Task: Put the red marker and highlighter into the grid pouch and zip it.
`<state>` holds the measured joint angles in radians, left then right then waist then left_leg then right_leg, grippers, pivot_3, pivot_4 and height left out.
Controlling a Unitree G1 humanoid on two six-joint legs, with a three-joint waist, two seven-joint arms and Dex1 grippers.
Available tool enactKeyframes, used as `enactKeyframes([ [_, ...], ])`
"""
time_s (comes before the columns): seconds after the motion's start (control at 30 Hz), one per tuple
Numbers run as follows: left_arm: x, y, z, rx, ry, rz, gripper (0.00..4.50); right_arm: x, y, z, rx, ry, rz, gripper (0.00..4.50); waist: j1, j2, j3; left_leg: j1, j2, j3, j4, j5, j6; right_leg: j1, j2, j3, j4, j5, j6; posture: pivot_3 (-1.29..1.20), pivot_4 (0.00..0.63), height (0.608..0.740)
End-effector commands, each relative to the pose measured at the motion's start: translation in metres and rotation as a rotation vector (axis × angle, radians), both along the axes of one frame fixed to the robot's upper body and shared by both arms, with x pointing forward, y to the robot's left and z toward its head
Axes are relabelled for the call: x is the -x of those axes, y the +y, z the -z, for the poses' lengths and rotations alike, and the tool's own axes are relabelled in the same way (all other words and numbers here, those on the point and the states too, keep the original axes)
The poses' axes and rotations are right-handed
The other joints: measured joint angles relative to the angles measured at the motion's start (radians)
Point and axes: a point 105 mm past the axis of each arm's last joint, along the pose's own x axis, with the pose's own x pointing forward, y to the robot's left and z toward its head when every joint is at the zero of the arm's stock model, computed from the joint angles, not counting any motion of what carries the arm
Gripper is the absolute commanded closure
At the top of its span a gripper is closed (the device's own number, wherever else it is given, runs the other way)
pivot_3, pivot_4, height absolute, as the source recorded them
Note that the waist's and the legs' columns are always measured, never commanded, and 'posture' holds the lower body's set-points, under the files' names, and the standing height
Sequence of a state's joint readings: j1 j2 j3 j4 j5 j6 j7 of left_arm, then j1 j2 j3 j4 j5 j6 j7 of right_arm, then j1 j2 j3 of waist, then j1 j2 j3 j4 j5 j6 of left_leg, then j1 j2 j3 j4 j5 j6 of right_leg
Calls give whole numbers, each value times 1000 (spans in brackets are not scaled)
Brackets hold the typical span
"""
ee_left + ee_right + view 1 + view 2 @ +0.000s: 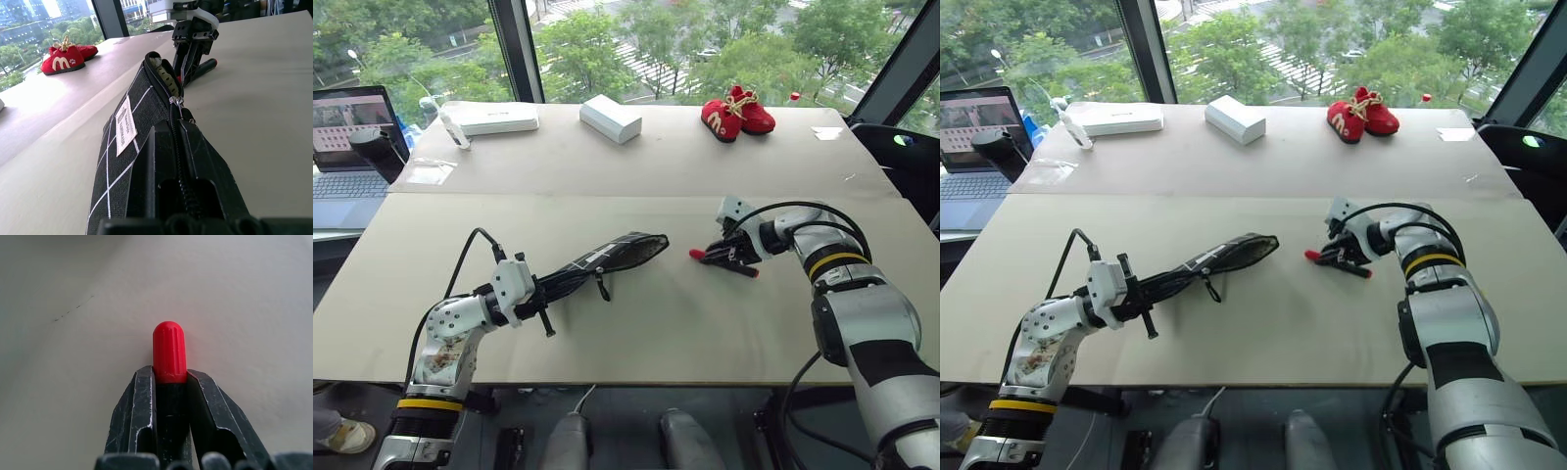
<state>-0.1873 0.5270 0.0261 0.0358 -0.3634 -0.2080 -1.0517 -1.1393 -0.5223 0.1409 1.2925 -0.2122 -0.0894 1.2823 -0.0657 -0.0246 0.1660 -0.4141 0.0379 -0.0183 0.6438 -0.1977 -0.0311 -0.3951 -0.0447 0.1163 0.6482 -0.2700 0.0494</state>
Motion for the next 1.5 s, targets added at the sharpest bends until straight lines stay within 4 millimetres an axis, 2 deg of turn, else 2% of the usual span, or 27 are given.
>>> enactKeyframes([
  [0.03,4,-1,-8,14,-27,22,4500,10,10,-6,-36,-69,-148,3980,-2,0,0,0,0,0,0,0,0,0,0,0,0,0,0,0,150,730],
  [0.17,1,-3,-8,9,-20,38,4500,38,32,22,-57,-41,-295,3980,-2,0,0,0,0,-1,0,0,0,0,0,-1,0,0,0,0,150,730],
  [0.3,-2,-5,-9,10,-24,52,4500,38,35,16,-102,-121,-236,3980,-4,-1,-1,2,1,-3,0,0,0,3,1,-2,0,0,0,0,150,730],
  [0.53,-1,-8,-8,10,-22,64,4500,38,25,-32,-54,-334,-241,3980,-1,0,0,3,0,-2,0,0,0,4,0,-1,0,0,0,0,150,730],
  [0.63,0,-9,-7,12,-19,69,4500,40,26,-60,-38,-428,-255,3980,1,0,0,3,0,-2,0,0,0,4,0,-1,0,0,0,0,150,730],
  [0.73,1,-10,-5,12,-14,73,4500,45,35,-89,-45,-512,-292,3980,0,0,1,3,0,-2,0,0,0,4,0,-1,-1,0,0,0,150,730],
  [0.8,1,-10,-5,13,-13,74,4500,52,49,-103,-32,-562,-350,3980,-1,0,1,3,0,-2,0,0,0,3,1,-1,-1,0,0,0,150,730],
  [0.87,1,-10,-4,13,-12,74,4500,59,62,-105,-11,-576,-398,3980,-1,0,1,3,0,-2,0,0,0,3,1,-1,-1,0,0,0,150,730],
  [1.07,0,-11,-5,23,-18,66,4500,75,92,-93,16,-568,-492,3980,5,0,1,2,0,-2,0,0,0,2,0,-1,-1,0,0,0,150,730],
  [1.2,-2,-11,-7,27,-21,63,4500,81,95,-91,38,-568,-522,3980,15,0,1,0,0,-2,1,0,0,1,0,-1,0,0,0,0,150,730],
  [1.4,-3,-10,-9,33,-23,56,4500,86,88,-99,45,-567,-510,3980,24,0,1,-1,0,-2,1,0,0,0,0,-2,0,0,0,0,150,730],
  [1.5,-4,-11,-10,35,-24,59,4500,88,95,-89,58,-559,-513,3980,23,0,1,0,0,-2,1,0,0,0,0,-2,0,0,0,0,150,730],
])
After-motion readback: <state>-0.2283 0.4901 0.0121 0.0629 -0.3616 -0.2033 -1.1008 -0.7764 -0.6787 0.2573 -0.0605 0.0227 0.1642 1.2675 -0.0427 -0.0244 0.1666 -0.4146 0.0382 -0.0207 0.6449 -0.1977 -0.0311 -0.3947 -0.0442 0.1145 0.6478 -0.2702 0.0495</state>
